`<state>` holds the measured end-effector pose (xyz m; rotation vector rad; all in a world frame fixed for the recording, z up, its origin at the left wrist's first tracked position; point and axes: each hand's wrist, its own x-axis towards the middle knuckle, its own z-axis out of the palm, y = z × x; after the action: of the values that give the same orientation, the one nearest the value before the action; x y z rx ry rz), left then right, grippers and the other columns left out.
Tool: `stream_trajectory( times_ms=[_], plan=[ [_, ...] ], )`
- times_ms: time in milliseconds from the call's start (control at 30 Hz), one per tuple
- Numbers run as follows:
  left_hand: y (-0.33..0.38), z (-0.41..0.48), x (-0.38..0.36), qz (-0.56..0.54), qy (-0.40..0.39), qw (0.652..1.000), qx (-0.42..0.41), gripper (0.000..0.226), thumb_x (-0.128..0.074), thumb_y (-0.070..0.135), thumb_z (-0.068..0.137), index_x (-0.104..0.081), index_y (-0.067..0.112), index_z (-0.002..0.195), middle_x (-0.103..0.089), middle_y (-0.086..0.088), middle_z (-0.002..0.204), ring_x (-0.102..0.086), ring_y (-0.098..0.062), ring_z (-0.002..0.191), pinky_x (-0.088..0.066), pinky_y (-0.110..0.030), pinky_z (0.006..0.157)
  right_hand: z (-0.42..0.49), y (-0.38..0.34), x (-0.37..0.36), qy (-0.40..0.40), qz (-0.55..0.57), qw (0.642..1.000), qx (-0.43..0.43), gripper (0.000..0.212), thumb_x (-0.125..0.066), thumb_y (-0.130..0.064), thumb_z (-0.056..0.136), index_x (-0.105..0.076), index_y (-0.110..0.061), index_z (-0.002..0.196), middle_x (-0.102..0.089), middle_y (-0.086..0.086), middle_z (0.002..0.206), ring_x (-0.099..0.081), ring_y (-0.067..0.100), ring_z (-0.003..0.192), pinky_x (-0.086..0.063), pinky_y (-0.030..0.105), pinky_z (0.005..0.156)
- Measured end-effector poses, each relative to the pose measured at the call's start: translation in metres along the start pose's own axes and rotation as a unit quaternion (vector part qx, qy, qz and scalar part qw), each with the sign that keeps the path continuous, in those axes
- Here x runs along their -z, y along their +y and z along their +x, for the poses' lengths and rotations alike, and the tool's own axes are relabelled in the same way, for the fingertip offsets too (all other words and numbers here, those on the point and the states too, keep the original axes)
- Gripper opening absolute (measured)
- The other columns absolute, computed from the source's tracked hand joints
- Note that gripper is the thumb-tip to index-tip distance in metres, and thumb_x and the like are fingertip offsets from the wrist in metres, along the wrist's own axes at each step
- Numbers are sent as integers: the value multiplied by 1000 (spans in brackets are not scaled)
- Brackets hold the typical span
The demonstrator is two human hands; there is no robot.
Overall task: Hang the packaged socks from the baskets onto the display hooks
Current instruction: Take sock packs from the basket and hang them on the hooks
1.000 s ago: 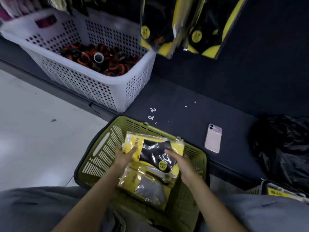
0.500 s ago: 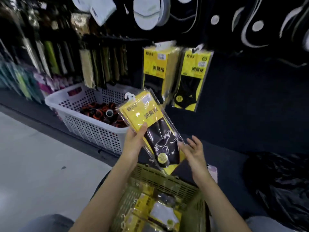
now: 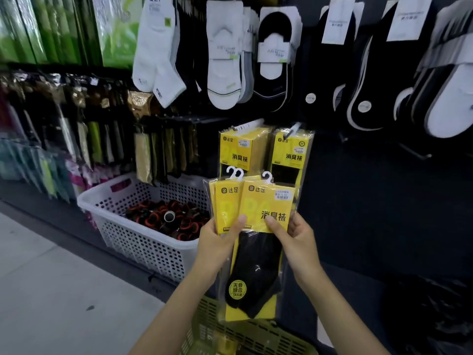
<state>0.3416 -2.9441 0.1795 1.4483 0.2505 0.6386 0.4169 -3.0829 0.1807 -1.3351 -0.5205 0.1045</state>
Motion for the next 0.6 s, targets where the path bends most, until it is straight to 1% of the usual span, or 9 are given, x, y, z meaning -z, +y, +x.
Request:
stream_trajectory(
  times_ms=[67,133,167,233,300,367,467,500,600],
  plan=[
    [2,6,2,-6,-5,1000,-7,49,-53,58,75,-68,15,96,-74,7,90,-68,-4,82,-49,-10,66,5,-1,3,-2,5,1000,-8,22,-62,-20,88,-63,-20,110,-74,-3,103,-70,11,96,-57,23,77],
    [4,12,5,9,-6,1000,-21,59,-46,59,80,-61,2,86,-63,-4,80,-57,-15,74,-44,-20,70,11,-1,6,4,12,1000,-10,21,-55,-21,93,-62,-20,113,-74,-5,103,-70,10,95,-55,19,73],
    [7,15,7,23,1,999,-33,54,-45,62,80,-56,9,81,-53,-4,75,-49,-13,70,-39,-22,68,15,-2,8,12,10,1000,-8,21,-52,-21,95,-62,-20,113,-74,-6,102,-70,8,94,-54,16,71],
    [14,24,10,46,29,997,-52,48,-45,63,80,-39,17,65,-36,6,56,-34,-7,54,-31,-18,58,24,-6,13,33,2,999,-5,20,-48,-22,97,-62,-21,112,-74,-7,99,-70,7,92,-54,16,70],
    [22,35,16,60,62,994,-65,49,-45,56,86,-24,21,59,-21,13,48,-21,-4,45,-28,-19,55,38,-12,19,59,4,998,-9,19,-48,-23,98,-63,-23,110,-75,-5,98,-71,11,92,-55,24,76],
    [29,46,22,59,87,992,-70,50,-46,52,89,-22,20,58,-19,12,46,-19,-3,43,-29,-18,55,53,-18,25,87,1,996,-10,18,-49,-24,98,-64,-24,107,-75,-3,99,-70,15,94,-53,32,83],
    [37,59,28,64,112,988,-83,51,-45,53,88,-22,20,58,-19,13,43,-19,-3,40,-31,-6,46,77,-26,28,107,-25,994,1,17,-49,-23,99,-65,-27,103,-74,-3,99,-69,12,94,-52,29,83],
    [38,63,29,65,114,987,-89,51,-45,52,89,-22,19,58,-19,13,44,-18,-3,41,-33,-5,48,84,-27,28,107,-33,994,2,16,-49,-23,99,-64,-26,102,-73,-4,98,-69,10,93,-52,28,82],
    [41,73,31,65,124,986,-89,51,-45,49,92,-22,19,59,-18,13,46,-20,-7,47,-35,-14,60,107,-31,26,106,-52,993,-1,15,-49,-24,99,-64,-25,99,-73,-8,91,-68,8,89,-51,23,75]
  ],
)
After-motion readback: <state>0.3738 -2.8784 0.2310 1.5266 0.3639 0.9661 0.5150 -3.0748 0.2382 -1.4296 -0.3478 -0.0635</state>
